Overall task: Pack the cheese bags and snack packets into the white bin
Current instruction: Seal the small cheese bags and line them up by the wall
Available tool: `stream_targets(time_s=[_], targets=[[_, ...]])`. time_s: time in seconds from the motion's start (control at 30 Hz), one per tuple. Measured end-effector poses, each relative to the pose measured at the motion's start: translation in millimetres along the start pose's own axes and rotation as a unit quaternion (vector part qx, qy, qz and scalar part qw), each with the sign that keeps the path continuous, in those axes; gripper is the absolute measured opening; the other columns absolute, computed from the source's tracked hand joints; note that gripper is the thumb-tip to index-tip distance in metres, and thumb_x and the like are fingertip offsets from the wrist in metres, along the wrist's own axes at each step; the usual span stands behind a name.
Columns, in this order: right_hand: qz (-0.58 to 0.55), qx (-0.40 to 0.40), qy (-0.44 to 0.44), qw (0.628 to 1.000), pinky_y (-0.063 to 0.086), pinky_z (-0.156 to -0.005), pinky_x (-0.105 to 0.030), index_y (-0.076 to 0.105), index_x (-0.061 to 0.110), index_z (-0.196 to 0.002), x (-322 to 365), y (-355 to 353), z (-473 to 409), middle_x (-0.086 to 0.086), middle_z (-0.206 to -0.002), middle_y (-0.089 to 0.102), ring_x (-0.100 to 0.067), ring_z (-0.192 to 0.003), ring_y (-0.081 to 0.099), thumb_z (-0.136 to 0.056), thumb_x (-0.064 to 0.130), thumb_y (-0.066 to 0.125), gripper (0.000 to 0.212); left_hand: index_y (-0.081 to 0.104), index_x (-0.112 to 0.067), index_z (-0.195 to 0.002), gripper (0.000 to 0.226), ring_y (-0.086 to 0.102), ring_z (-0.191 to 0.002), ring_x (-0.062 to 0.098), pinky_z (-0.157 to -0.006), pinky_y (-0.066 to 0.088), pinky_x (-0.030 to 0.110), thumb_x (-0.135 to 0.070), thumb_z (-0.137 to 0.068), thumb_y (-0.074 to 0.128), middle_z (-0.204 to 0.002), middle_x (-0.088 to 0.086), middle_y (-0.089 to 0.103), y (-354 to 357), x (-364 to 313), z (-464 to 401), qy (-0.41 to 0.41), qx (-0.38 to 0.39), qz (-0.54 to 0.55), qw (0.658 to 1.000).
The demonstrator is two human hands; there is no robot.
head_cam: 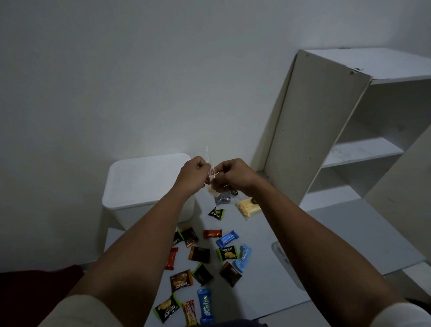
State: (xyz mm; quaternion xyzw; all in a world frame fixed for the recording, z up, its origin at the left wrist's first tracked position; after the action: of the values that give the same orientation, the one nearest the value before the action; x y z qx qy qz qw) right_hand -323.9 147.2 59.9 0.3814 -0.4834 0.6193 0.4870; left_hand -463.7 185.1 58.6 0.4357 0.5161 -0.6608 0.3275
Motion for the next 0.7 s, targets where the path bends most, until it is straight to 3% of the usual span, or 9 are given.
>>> stream_targets(time_s=[0.1, 0.27, 0.4, 0.57, 0.7], targets=[[0.01, 0.026, 0.01, 1.0, 0.064, -0.071, -0.034, 0.067, -0.008, -0.109, -1.9, 4.5, 3.7, -0.026, -0.095, 0.074, -0.025, -0.076, 0.074, -0.085, -0.007, 0.071, 0.024, 0.054, -0.009, -0.09, 0.016, 0.067, -0.073, 0.024, -0.083, 0.059, 0.047, -0.016, -0.101, 0.043, -0.088, 0.016, 0.071, -4.5, -1.4, -1.6, 0.002, -0.005, 0.004, 1.0], [-0.011, -0.062, -0.03, 0.998, 0.06, -0.058, -0.026, 0.067, -0.009, -0.104, 5.8, -5.0, 0.8, -0.02, -0.088, 0.073, -0.018, -0.064, 0.07, -0.094, 0.011, 0.07, 0.022, 0.053, -0.013, -0.087, 0.023, 0.062, -0.075, 0.025, -0.085, 0.059, 0.051, -0.017, -0.106, 0.04, -0.086, 0.012, 0.064, 7.9, -4.0, 0.8, 0.013, 0.04, 0.015, 0.999], [-0.006, -0.09, -0.049, 0.995, 0.057, -0.056, -0.025, 0.07, -0.007, -0.101, 8.7, -11.2, -2.2, -0.014, -0.081, 0.072, -0.015, -0.06, 0.068, -0.097, 0.009, 0.065, 0.017, 0.054, -0.015, -0.085, 0.027, 0.062, -0.069, 0.017, -0.087, 0.059, 0.048, -0.02, -0.108, 0.04, -0.079, 0.006, 0.065, 12.2, -0.6, 1.4, 0.01, 0.066, 0.042, 0.997], [-0.01, -0.133, -0.065, 0.989, 0.055, -0.057, -0.028, 0.072, 0.001, -0.091, 9.2, -20.0, -8.8, -0.01, -0.077, 0.07, -0.019, -0.063, 0.069, -0.098, 0.008, 0.063, 0.013, 0.055, -0.013, -0.089, 0.026, 0.069, -0.08, 0.022, -0.086, 0.059, 0.046, -0.023, -0.108, 0.039, -0.082, 0.009, 0.069, 12.5, -12.3, 0.5, 0.029, 0.049, 0.032, 0.998], [-0.021, -0.097, -0.068, 0.993, 0.056, -0.056, -0.025, 0.072, -0.003, -0.096, 19.6, -21.0, -8.7, -0.015, -0.083, 0.074, -0.018, -0.067, 0.072, -0.098, 0.012, 0.064, 0.017, 0.058, -0.014, -0.085, 0.027, 0.069, -0.079, 0.022, -0.086, 0.059, 0.046, -0.02, -0.105, 0.041, -0.08, 0.008, 0.07, 9.5, -18.0, -5.2, 0.031, 0.028, 0.036, 0.998]])
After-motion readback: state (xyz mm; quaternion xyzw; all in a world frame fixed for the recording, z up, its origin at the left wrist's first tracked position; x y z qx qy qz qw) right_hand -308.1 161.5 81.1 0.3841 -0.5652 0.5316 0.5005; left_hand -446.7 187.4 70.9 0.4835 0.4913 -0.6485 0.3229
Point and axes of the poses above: each hand's wrist, its own z-axis away from the middle knuckle, its own y-axis out of the palm, x = y × z, the point moved 7 cm from there along -z, towards the middle knuckle
